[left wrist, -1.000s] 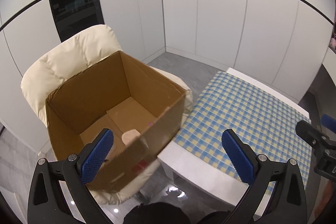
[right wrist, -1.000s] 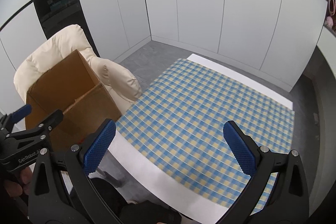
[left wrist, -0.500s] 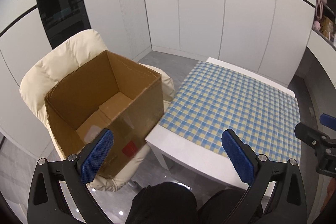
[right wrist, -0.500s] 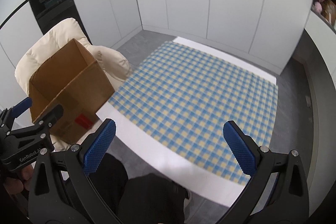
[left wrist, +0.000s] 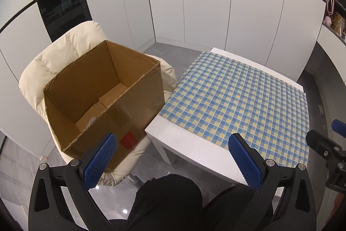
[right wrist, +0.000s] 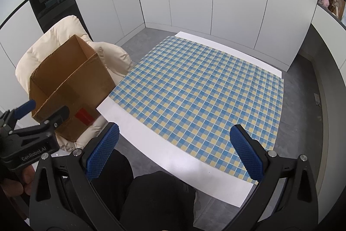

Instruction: Organize objects

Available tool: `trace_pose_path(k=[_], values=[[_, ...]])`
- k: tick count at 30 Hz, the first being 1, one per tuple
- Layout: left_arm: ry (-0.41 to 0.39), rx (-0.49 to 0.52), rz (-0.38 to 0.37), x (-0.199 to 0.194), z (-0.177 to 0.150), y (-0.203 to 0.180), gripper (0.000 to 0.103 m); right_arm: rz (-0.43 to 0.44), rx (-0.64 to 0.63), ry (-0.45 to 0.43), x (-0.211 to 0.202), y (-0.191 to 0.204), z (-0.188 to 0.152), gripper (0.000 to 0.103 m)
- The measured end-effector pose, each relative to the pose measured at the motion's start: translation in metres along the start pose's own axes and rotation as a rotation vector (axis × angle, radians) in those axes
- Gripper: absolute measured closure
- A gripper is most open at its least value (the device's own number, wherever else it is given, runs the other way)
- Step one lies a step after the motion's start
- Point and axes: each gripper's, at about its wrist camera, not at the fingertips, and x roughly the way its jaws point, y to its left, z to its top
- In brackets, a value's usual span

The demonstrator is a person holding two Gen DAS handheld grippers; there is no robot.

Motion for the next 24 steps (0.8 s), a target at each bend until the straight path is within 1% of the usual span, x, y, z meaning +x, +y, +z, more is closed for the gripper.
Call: trace_pose_path(k=[3, 9, 24], values=[[0.006, -0.008, -0.003, 0.0026, -0.0012, 0.0017, 0.000, -0.008, 0.009, 0.000, 0.0013, -0.0018, 0.0011, 0.000], [-0.015, -0.014, -0.005, 0.0006, -0.0002, 0.0028, 0.000, -0.008, 0.009, -0.001, 0.0030, -0.0023, 0.0023, 0.000], [-0.032, 0.005, -0.005, -0.0025, -0.0033, -0.0019, 0.000, -0.016, 0.013, -0.018, 0.0010, -0.0053, 0.0048, 0.000]])
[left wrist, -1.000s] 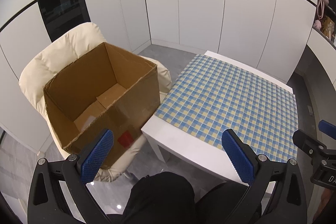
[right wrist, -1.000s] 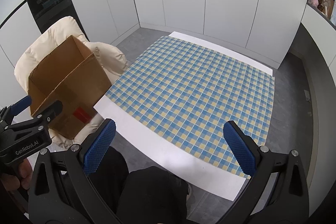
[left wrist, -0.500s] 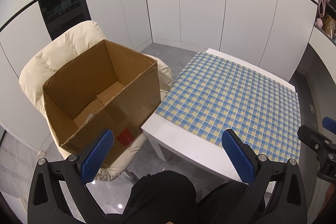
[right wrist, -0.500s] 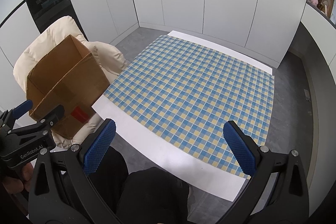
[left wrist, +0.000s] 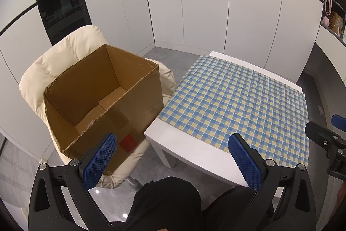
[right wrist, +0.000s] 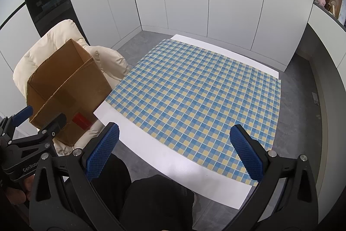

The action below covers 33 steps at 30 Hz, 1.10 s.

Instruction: Organize objects

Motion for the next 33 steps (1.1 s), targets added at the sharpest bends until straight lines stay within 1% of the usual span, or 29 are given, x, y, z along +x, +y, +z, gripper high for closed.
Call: trace_pose_path(k=[12, 33], values=[[-0.014, 0.007, 0.005, -0.0011, -0.0006, -0.0004, 0.000, -0.011, -0.012, -0.010, -0.0015, 0.0011, 0.0022, 0.000], [-0.010, 0.016, 0.010, -0.0018, -0.0031, -0.0021, 0.000, -0.012, -0.011, -0.011, -0.0007, 0.0007, 0.0026, 0.000]])
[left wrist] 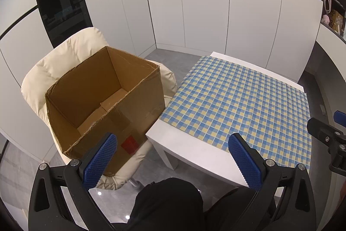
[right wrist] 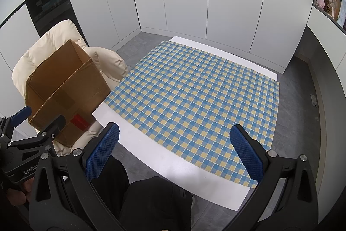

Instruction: Organize objects

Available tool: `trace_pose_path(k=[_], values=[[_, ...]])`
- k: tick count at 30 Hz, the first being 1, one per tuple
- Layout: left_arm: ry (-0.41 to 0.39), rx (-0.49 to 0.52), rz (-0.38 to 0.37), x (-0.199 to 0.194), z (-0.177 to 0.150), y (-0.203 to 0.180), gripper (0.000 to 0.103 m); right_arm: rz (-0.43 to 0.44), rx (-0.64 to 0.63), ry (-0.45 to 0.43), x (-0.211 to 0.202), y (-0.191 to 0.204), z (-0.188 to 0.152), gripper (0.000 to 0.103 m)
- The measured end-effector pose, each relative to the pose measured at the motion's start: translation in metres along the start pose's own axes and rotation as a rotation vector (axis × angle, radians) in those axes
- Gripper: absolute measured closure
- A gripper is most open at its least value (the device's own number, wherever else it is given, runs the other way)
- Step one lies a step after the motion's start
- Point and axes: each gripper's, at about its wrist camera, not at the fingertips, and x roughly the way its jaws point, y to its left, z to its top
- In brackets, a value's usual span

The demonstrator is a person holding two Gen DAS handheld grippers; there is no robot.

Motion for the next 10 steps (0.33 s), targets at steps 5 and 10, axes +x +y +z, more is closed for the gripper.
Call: trace_pose_path(k=[5, 10], values=[[-0.004, -0.001, 0.001, -0.0014, 0.0002, 0.0009, 0.000, 0.000, 0.000, 0.000, 0.0002, 0.0001, 0.0002, 0.000], [-0.001, -0.008, 0.002, 0.0004, 0.0018, 0.0015, 0.000, 0.000, 0.001, 0.001, 0.0001, 0.0002, 0.0002, 0.000]])
